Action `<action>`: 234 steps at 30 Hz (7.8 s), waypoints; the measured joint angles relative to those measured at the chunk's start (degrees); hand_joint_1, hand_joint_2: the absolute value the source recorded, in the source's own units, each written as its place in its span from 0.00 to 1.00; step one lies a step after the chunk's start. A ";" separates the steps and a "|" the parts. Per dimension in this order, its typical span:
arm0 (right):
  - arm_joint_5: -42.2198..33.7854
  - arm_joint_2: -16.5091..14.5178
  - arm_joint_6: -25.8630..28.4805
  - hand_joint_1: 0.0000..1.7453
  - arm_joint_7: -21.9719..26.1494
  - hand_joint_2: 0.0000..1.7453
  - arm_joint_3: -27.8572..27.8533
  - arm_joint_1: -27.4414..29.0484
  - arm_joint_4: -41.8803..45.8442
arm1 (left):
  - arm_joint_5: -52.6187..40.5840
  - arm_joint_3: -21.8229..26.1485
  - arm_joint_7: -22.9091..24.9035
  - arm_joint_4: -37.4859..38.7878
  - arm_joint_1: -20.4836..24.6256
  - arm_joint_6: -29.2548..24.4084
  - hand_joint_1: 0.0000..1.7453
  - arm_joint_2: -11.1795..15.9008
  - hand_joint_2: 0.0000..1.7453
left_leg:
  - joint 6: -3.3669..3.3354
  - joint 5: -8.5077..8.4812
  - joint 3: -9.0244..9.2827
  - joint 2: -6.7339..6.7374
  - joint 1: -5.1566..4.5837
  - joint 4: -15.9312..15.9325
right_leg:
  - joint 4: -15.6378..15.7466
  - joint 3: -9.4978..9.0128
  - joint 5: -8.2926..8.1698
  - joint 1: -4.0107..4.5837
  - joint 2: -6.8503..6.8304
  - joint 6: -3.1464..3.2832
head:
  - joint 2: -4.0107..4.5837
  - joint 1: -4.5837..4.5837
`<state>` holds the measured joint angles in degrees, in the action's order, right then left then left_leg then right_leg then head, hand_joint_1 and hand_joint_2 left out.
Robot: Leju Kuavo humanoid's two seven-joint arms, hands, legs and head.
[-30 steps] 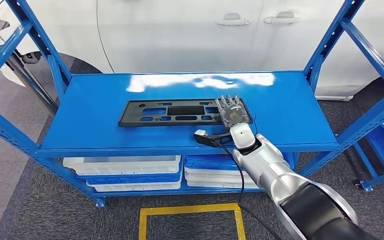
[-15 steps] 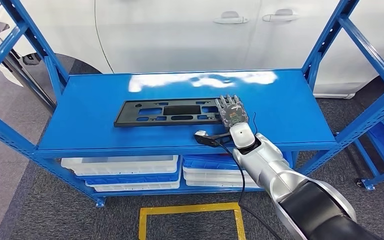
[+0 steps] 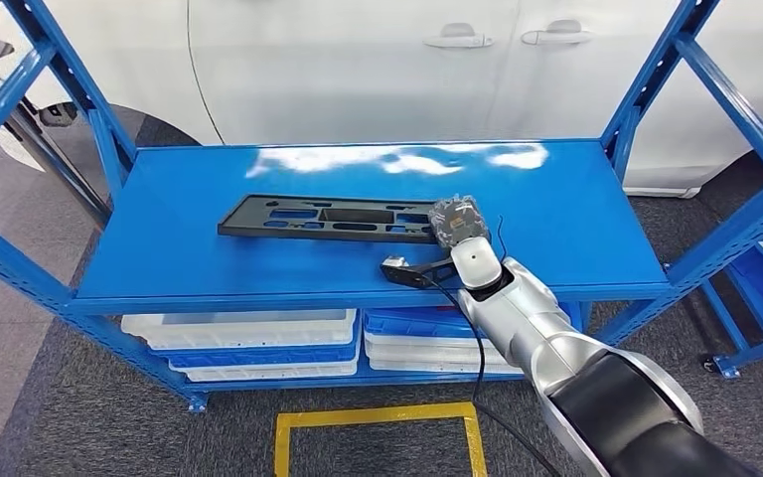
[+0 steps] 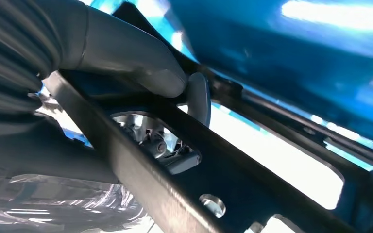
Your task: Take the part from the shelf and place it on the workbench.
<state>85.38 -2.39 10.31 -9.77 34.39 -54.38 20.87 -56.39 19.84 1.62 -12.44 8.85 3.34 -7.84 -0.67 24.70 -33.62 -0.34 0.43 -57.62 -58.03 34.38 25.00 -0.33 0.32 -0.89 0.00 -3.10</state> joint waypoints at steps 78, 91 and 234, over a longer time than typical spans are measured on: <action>-83.20 5.23 -25.41 1.00 42.16 1.00 -6.23 49.33 84.24 | 1.21 -1.12 -3.93 0.04 -2.49 -4.70 0.00 0.43 0.50 | 1.29 3.03 -0.18 -0.04 -0.15 -2.57 | 0.38 -0.69 0.42 -0.36 -0.10 1.56 | 0.00 0.00; -81.81 5.23 -24.96 1.00 41.62 1.00 -2.76 53.94 84.53 | 1.48 -1.45 -6.34 0.04 -2.21 -5.80 0.00 0.51 1.00 | 0.13 2.07 2.24 -0.07 -0.20 0.26 | 0.15 -0.84 0.46 0.02 -0.18 0.38 | 0.00 0.00; -83.20 4.91 -28.60 1.00 39.08 1.00 -7.54 61.70 80.64 | 2.45 -1.43 -4.36 0.04 -1.93 -4.42 0.00 0.13 1.00 | 1.88 8.83 -4.52 0.45 -0.10 -13.24 | 1.18 -2.27 0.69 -0.17 -0.96 2.10 | 0.00 -0.01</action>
<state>2.18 2.52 -18.29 29.31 26.85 7.32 101.50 -53.94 18.41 -2.74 -12.39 6.92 -1.08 -7.72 1.21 33.52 -38.14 0.11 0.33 -70.85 -56.85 32.11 25.69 -0.50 -0.64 1.21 0.00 -3.10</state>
